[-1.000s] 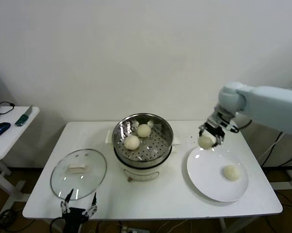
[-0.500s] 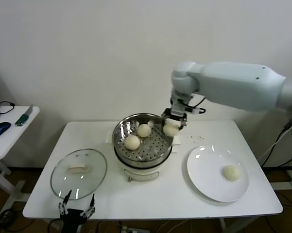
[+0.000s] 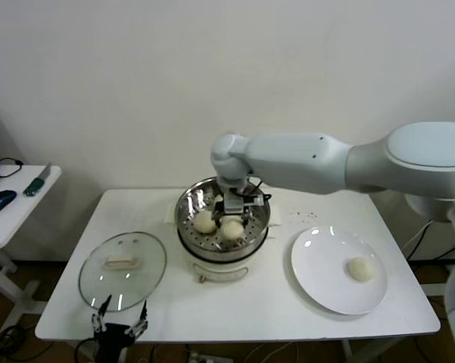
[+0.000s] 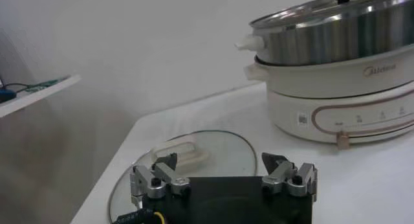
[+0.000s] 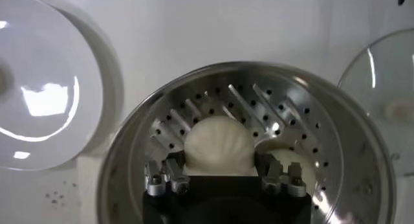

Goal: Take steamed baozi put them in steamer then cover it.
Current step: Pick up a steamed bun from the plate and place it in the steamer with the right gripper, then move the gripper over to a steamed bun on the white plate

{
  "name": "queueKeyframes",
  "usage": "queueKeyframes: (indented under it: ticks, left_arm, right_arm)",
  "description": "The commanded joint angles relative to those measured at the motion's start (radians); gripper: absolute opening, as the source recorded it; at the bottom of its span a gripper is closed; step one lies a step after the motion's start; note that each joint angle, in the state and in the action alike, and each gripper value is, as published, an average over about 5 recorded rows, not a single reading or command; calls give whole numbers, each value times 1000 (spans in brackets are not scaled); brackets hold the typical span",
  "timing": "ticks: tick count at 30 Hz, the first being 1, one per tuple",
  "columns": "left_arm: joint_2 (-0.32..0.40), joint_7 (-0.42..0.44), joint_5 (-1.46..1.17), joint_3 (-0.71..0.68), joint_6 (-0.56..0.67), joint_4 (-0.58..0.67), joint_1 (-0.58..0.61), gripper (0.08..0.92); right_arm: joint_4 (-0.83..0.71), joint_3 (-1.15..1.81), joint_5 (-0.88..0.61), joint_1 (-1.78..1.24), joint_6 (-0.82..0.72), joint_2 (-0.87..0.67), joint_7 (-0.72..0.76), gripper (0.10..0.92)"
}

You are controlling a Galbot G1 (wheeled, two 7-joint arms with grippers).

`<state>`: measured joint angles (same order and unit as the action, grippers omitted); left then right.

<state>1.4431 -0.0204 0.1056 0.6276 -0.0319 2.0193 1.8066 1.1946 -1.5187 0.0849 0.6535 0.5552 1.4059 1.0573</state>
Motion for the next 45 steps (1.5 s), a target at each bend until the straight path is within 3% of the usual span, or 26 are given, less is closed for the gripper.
queueKeyframes:
  ticks: [1, 9, 19, 25, 28, 32, 38, 41, 45]
  left_arm:
    - [-2, 1, -6, 3, 0, -14, -8, 823]
    - [5, 1, -5, -2, 2, -30, -14, 823]
    - [7, 0, -4, -6, 5, -45, -19, 823]
    - [4, -1, -4, -5, 7, -40, -19, 823]
    - [4, 0, -4, -5, 7, -36, -19, 823]
    - [8, 3, -8, -9, 5, -23, -22, 823]
    - [2, 4, -7, -23, 6, -11, -21, 823]
    - [0, 3, -7, -25, 9, -11, -19, 823]
    - [1, 1, -5, -24, 10, -8, -11, 823]
  right_arm:
    - [-33, -4, 18, -65, 25, 79, -15, 696]
    - [-1, -22, 25, -44, -9, 53, -23, 701]
    - [7, 16, 45, 9, -1, 13, -19, 821]
    - [7, -6, -62, 107, -52, -83, -42, 823]
    - [24, -111, -187, 176, -193, -169, -173, 823]
    - [108, -271, -427, 254, -505, -316, -313, 823]
    - [205, -280, -660, 279, -851, -539, -249, 823]
    - [243, -275, -693, 267, -938, -644, -201, 823]
    - [279, -259, -587, 204, -949, -784, -132, 823]
